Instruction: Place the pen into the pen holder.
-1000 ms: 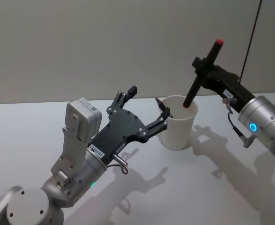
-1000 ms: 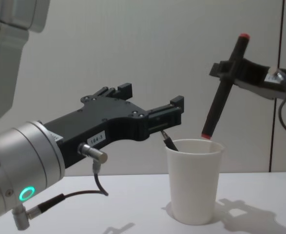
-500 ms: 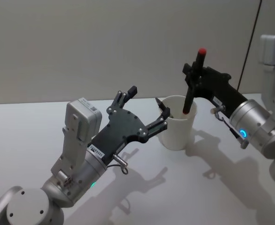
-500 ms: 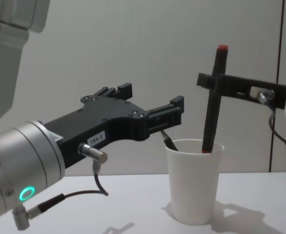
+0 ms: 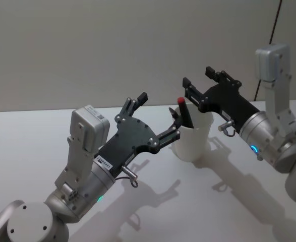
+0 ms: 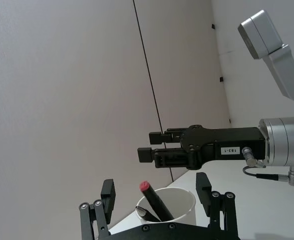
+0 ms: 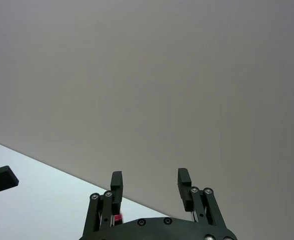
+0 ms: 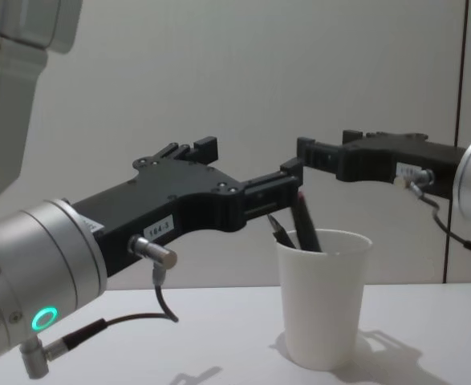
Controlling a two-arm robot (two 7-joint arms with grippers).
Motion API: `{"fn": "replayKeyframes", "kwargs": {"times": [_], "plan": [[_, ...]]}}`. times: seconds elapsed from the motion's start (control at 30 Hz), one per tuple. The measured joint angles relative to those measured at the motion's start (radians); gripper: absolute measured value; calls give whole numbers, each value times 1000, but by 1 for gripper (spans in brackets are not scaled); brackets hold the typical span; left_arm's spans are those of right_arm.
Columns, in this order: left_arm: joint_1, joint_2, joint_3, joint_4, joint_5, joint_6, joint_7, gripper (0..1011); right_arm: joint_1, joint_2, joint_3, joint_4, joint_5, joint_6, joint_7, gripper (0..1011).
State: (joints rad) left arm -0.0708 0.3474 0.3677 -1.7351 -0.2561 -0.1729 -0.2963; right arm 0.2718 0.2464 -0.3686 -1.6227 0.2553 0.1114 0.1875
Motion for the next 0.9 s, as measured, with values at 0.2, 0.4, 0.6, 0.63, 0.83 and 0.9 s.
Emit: {"fn": "replayKeyframes", "kwargs": {"times": [0.2, 0.4, 0.6, 0.63, 0.83, 0.9], "plan": [[0, 0, 0, 0, 0, 0, 0, 1001, 2, -1, -5, 6, -32, -9, 4, 828], [0, 0, 0, 0, 0, 0, 0, 1001, 3, -2, -9, 10, -56, -16, 6, 992], [0, 0, 0, 0, 0, 0, 0, 1001, 4, -2, -11, 12, -70, -20, 8, 1001], [0, 0, 0, 0, 0, 0, 0, 1001, 4, -2, -11, 12, -71, -21, 8, 1001], [0, 0, 0, 0, 0, 0, 0, 1001, 4, -3, -11, 12, -73, -23, 9, 1001], [0, 0, 0, 0, 0, 0, 0, 1001, 4, -3, -11, 12, -70, -25, 8, 1001]]}}
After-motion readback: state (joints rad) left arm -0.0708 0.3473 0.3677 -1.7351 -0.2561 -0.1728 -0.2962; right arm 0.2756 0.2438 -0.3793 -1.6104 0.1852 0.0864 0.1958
